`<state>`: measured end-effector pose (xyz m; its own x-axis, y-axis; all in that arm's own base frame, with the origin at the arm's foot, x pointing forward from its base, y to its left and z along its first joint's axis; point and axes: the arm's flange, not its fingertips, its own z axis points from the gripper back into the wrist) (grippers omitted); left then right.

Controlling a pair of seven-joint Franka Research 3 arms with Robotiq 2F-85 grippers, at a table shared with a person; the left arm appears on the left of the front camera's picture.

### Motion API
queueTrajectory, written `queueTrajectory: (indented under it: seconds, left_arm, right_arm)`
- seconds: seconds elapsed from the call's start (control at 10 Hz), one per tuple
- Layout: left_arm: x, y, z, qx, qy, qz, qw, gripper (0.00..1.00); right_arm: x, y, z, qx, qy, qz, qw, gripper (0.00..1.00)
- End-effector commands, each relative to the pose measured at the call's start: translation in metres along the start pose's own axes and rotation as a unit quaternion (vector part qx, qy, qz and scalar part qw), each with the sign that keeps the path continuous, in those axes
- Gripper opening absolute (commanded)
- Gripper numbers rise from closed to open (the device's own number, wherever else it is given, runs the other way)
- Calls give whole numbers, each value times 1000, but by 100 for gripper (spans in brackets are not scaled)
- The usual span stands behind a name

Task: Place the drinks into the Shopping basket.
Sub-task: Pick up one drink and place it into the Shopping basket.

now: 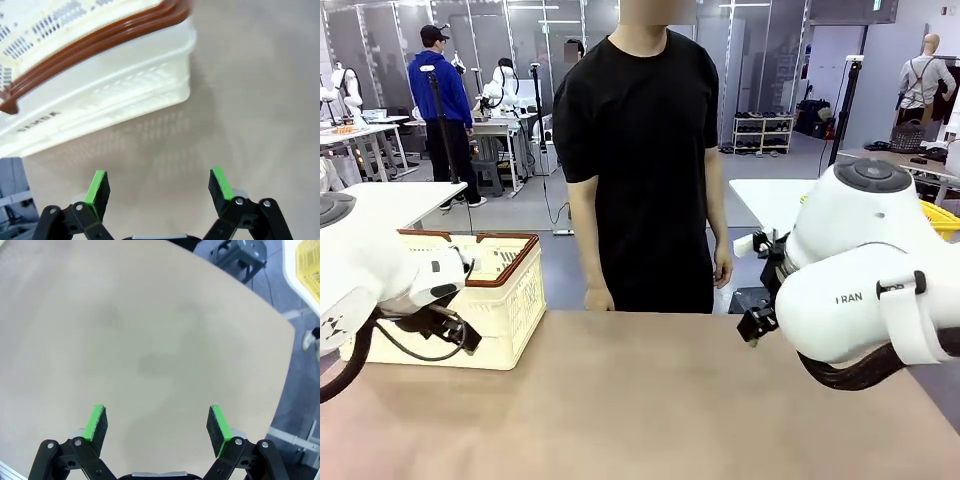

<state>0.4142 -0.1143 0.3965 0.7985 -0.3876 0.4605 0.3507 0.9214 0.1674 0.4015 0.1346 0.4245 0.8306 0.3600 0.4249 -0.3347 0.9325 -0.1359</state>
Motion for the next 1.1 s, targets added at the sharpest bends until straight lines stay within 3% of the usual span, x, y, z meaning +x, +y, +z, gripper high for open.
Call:
queueTrajectory:
  seconds: [0.0, 0.4, 0.6, 0.7, 1.0]
  left_arm:
    - [-67, 2, -12, -2, 9, 17, 1000, 100]
    - [-79, 20, -30, 7, 30, 51, 998, 100]
    - [-76, 19, -26, 13, 25, 45, 999, 100]
    - [-23, 34, -43, 1, 46, 45, 998, 100]
    - [-23, 34, -43, 1, 46, 45, 998, 100]
  right_arm:
    - [-22, -11, -25, 23, 13, -20, 999, 100]
    - [-36, -26, -41, 30, 38, -51, 998, 100]
    - [-33, -26, -37, 3, 42, -84, 996, 100]
    - [-14, -26, -44, 21, 44, -57, 997, 100]
    - [-14, -26, -44, 21, 44, -57, 997, 100]
